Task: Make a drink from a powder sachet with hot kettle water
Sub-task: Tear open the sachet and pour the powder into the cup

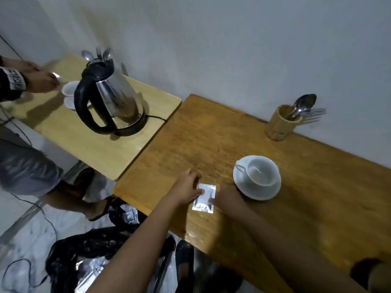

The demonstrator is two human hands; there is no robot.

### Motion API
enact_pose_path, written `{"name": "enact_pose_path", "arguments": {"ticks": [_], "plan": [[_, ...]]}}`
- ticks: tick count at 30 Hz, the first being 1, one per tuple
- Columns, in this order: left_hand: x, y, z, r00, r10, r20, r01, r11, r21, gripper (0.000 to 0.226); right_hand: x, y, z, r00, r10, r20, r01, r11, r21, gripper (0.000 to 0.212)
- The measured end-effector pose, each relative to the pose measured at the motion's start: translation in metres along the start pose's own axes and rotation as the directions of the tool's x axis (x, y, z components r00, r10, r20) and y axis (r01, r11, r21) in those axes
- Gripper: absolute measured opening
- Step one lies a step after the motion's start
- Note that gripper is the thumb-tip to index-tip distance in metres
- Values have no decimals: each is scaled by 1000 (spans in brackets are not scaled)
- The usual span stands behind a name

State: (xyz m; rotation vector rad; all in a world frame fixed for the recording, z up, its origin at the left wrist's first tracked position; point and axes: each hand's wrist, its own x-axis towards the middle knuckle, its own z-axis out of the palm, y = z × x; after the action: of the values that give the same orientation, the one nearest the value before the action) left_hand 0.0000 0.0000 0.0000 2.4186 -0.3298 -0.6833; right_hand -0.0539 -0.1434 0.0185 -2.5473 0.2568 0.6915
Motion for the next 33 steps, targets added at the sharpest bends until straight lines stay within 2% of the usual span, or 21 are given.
{"name": "enact_pose_path", "arguments": {"ticks": [3,6,9,13,16,18,21,26,29,33], "plan": [[6,3,2,998,38,51,-43,995,92,52,-11,-3,4,1000,5,-7,-5,996,-93,21],[10,10,2,995,21,96,-37,986,163,44,-19,-2,13,999,54,-4,-54,998,-30,45],[12,15,2,991,18,135,-52,965,256,43,-26,-4,26,996,84,-19,-82,993,87,54],[17,15,5,986,26,165,-78,945,318,38,-24,-4,35,989,133,-64,-120,978,172,43],[14,13,3,984,55,171,-102,955,280,31,-20,-4,40,984,172,-44,-154,953,260,37],[10,9,1,983,80,168,-113,974,196,23,-20,-3,39,986,165,-30,-148,942,301,20],[0,1,-2,989,57,139,-47,996,-73,29,-22,0,33,988,155,-11,-137,904,405,28],[-17,-7,-9,989,46,138,15,909,-416,21,-18,4,6,990,123,-76,-68,863,501,33],[-26,-7,-18,988,39,149,58,802,-595,12,-16,0,-21,989,75,-124,5,837,547,32],[-30,10,-27,987,27,160,123,514,-849,15,-12,-13,-61,980,10,-197,106,814,571,16]]}}
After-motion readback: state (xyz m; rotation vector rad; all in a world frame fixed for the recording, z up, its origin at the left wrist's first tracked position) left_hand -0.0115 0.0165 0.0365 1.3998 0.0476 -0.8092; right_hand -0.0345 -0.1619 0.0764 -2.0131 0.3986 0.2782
